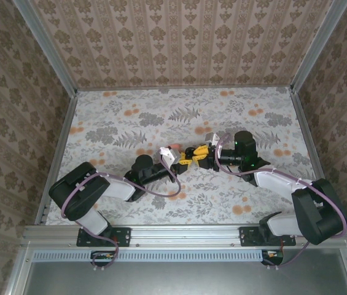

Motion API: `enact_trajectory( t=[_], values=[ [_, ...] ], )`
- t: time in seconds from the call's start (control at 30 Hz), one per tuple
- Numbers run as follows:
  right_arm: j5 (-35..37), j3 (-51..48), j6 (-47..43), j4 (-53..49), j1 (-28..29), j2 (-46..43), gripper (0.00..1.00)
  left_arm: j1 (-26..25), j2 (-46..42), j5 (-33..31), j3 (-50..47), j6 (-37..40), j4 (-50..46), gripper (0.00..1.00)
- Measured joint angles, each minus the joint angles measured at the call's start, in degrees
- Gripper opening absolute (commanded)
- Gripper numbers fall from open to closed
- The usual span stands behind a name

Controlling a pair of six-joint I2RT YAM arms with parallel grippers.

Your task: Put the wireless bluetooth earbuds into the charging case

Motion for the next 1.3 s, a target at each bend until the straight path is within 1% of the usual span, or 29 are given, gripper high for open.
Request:
enact_trajectory(
  t=[0.4,0.53,0.73,0.83,0.97,1.13,1.3],
  values=[
    [2.86,-0.02,0.42,-1.97,0.00,-4.31,0.51,0.00,-1.29,-0.02,0.00,0.00,1.14,0.13],
    [3.06,-0.22,1.38,-1.95,0.00,-6.47,0.54,0.00,-1.40,-0.02,0.00,0.02,1.29,0.13],
    [3.26,-0.59,4.17,-3.19,0.00,-12.26,0.58,0.00,-1.40,-0.44,0.00,0.07,1.27,0.13],
    [4.35,-0.28,6.49,-7.13,0.00,-15.30,0.58,0.00,-1.40,-0.79,0.00,0.22,1.27,0.13],
    [7.17,2.03,11.41,-16.17,0.02,-17.59,0.57,0.00,-1.40,-1.36,0.00,0.46,1.20,0.13],
    [13.31,6.19,21.03,-28.33,0.00,-18.08,0.53,0.00,-1.92,-1.97,0.00,0.63,0.44,0.13],
    [15.56,6.45,30.34,-33.31,0.09,-18.21,0.50,-0.04,-2.64,-2.67,0.00,0.70,-0.37,0.13]
  ],
)
